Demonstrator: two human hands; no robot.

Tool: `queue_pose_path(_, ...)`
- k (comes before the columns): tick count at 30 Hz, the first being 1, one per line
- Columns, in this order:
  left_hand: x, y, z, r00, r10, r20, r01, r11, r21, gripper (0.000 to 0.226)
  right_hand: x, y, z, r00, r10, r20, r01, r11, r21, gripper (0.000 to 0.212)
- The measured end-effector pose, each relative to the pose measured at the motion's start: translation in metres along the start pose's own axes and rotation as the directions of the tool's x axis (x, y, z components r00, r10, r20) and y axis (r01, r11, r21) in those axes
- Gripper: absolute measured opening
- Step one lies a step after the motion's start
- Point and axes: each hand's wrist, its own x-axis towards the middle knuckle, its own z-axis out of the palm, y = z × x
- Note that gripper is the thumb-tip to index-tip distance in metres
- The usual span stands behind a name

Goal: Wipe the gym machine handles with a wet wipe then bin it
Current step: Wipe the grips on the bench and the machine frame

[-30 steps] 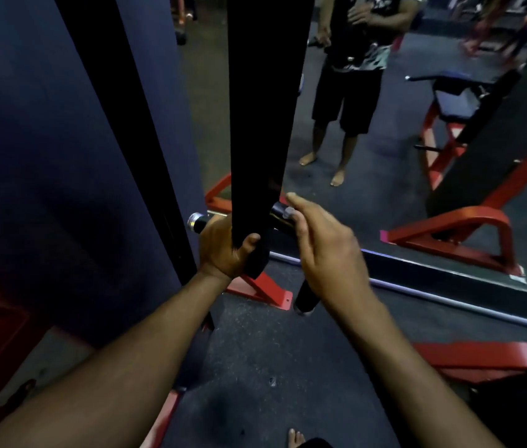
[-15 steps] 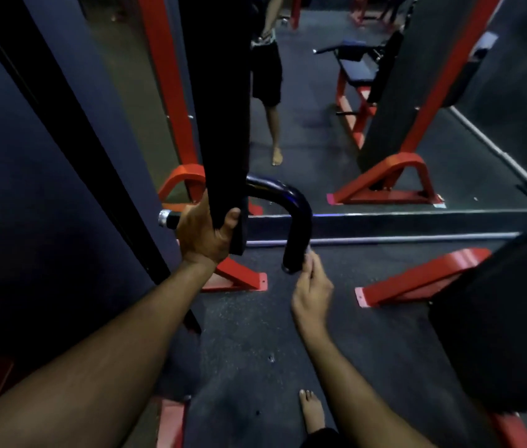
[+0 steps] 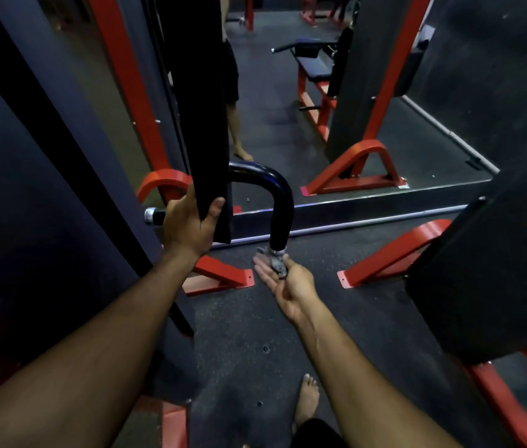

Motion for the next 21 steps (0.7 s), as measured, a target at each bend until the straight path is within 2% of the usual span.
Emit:
queue_pose_path(2,-0.001,0.007,-0.005,1.000,0.030,-0.005,-0.030,0.999,-0.016,0.081,-0.015,0.000,0.001,0.998,0.002,0.056,0.003,0.995,-0.099,0.043)
queue_pose_path(5,-0.004,0.016,-0.011,0.999,0.046,-0.010,-0.047,0.997,-0.060,0.068,-0.035,-0.011,0.004,0.987,-0.075,0.139,0.096,0.984,-0.153,0.043)
queue_pose_path(6,-0.006,0.020,-0.012,1.000,0.022,-0.015,-0.023,0.996,-0.083,0.069,-0.041,-0.017,0.004,0.983,-0.102,0.156,0.128,0.977,-0.171,0.042)
queue_pose_path(9,-0.019,0.033,-0.010,0.984,-0.172,-0.035,0.164,0.973,-0.162,0.076,-0.056,-0.032,0.002,0.973,-0.161,0.163,0.197,0.952,-0.236,0.038)
queue_pose_path(11,-0.036,0.053,-0.011,0.952,-0.277,-0.131,0.238,0.937,-0.256,0.068,-0.065,-0.039,-0.001,0.963,-0.216,0.158,0.256,0.917,-0.306,0.033)
queue_pose_path(13,-0.058,0.079,-0.011,0.936,-0.274,-0.221,0.194,0.925,-0.328,0.055,-0.074,-0.044,-0.006,0.945,-0.290,0.150,0.326,0.852,-0.409,0.028)
queue_pose_path(14,-0.072,0.096,-0.012,0.949,-0.244,-0.202,0.151,0.910,-0.387,0.045,-0.079,-0.047,-0.011,0.933,-0.321,0.160,0.359,0.814,-0.457,0.029)
queue_pose_path(16,-0.097,0.132,-0.014,0.981,-0.195,0.021,0.174,0.814,-0.555,0.027,-0.093,-0.053,-0.023,0.913,-0.353,0.205,0.408,0.762,-0.503,0.030)
queue_pose_path(18,-0.115,0.161,-0.016,0.941,-0.101,0.324,0.299,0.698,-0.651,0.025,-0.108,-0.058,-0.037,0.898,-0.371,0.239,0.441,0.754,-0.487,0.030)
queue_pose_path(19,-0.125,0.177,-0.014,0.910,-0.043,0.413,0.332,0.674,-0.660,0.026,-0.121,-0.063,-0.049,0.888,-0.398,0.232,0.461,0.751,-0.473,0.029)
queue_pose_path(21,-0.139,0.206,-0.010,0.873,0.041,0.487,0.349,0.644,-0.681,0.027,-0.145,-0.074,-0.075,0.862,-0.467,0.198,0.502,0.731,-0.463,0.024)
